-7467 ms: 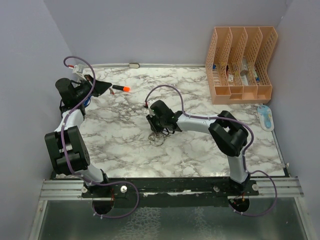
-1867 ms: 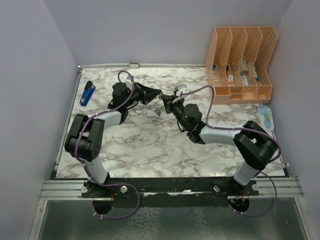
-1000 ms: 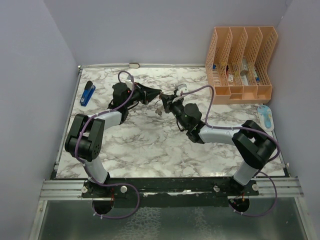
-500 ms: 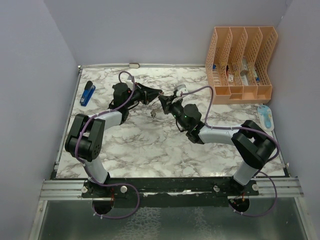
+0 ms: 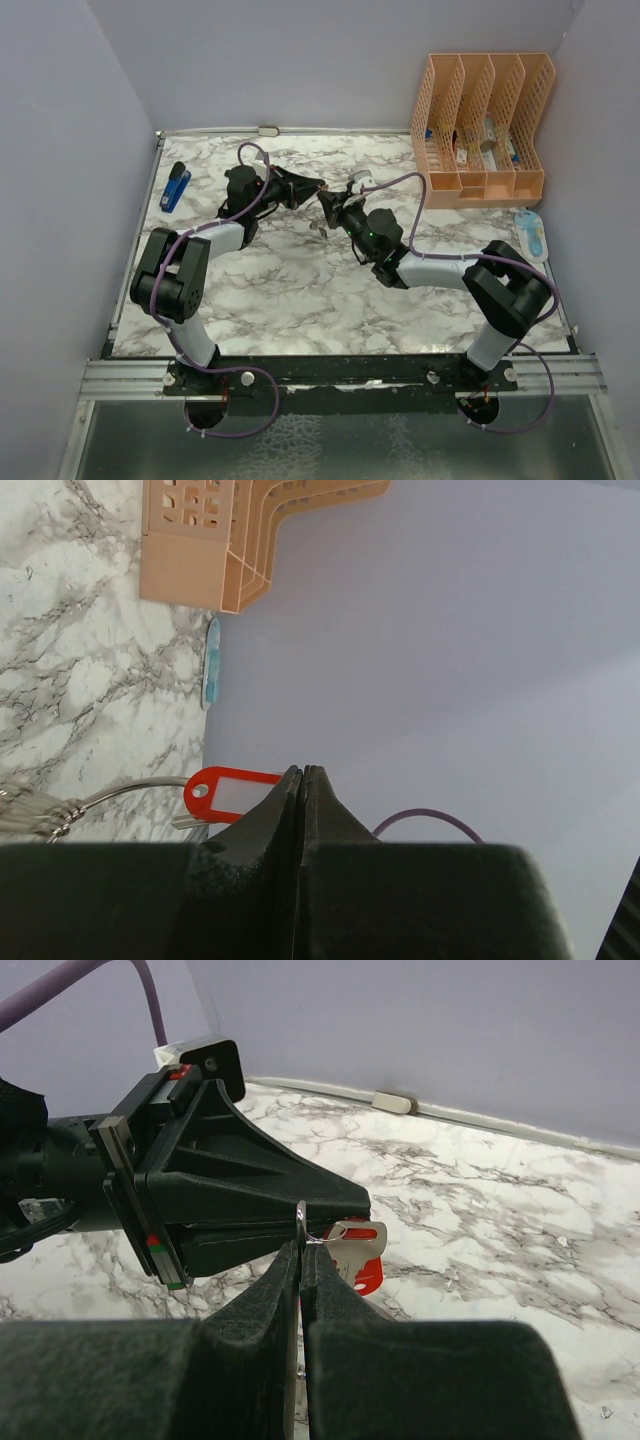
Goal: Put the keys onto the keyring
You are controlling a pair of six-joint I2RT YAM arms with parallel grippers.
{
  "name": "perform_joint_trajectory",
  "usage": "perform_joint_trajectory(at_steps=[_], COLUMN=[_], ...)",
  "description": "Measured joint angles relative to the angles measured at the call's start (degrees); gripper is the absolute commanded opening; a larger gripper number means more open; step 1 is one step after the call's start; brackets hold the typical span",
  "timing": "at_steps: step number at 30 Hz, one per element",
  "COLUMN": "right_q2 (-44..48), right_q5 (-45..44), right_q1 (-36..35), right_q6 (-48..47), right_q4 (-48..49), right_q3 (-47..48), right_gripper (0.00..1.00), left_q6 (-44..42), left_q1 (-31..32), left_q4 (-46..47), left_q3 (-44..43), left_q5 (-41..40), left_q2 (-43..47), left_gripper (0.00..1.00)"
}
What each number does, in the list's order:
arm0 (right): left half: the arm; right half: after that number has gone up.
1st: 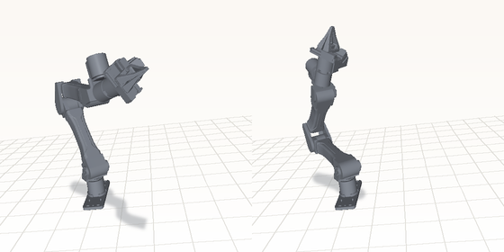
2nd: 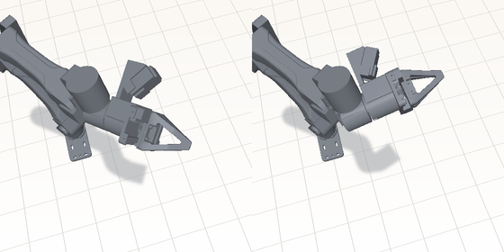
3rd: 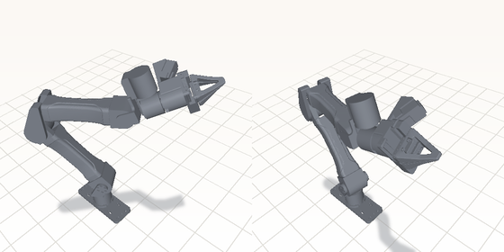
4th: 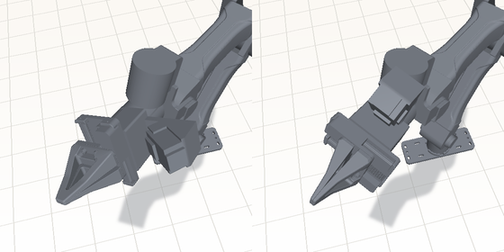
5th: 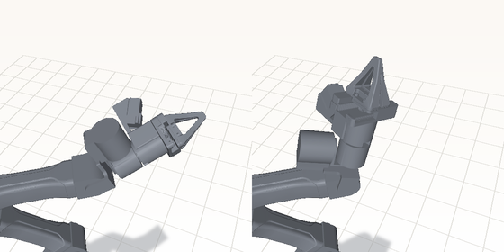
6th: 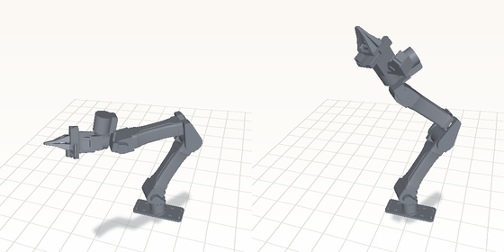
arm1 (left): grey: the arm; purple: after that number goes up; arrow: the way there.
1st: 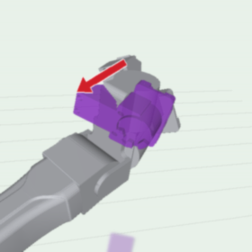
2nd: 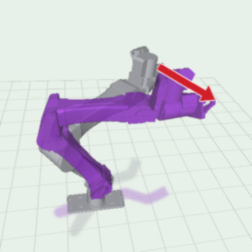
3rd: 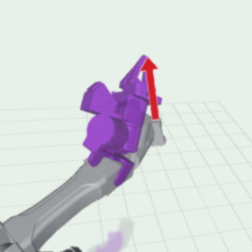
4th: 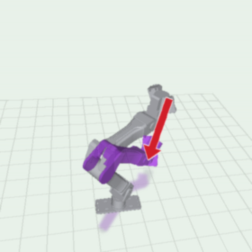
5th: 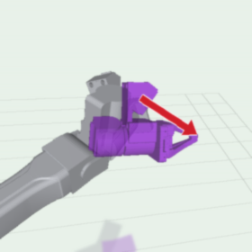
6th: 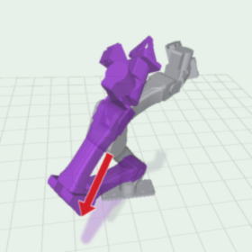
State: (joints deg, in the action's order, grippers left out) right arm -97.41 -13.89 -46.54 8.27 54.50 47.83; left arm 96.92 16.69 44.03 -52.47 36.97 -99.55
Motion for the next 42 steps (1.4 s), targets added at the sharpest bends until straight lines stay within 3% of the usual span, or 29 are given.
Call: perform_joint_trajectory(at_steps=[42], right_q2=[1.4], right_q5=[-1.7], right_q1=[0.07], right_q6=[-1.55], right_q4=[-1.29], right_q3=[-0.42], right_gripper=[0.01], left_q6=[-0.83], left_q1=[0.31], left_q4=[0.0], left_q3=[0.0], left_q5=[0.0], left_q2=[0.0], left_gripper=[0.0])
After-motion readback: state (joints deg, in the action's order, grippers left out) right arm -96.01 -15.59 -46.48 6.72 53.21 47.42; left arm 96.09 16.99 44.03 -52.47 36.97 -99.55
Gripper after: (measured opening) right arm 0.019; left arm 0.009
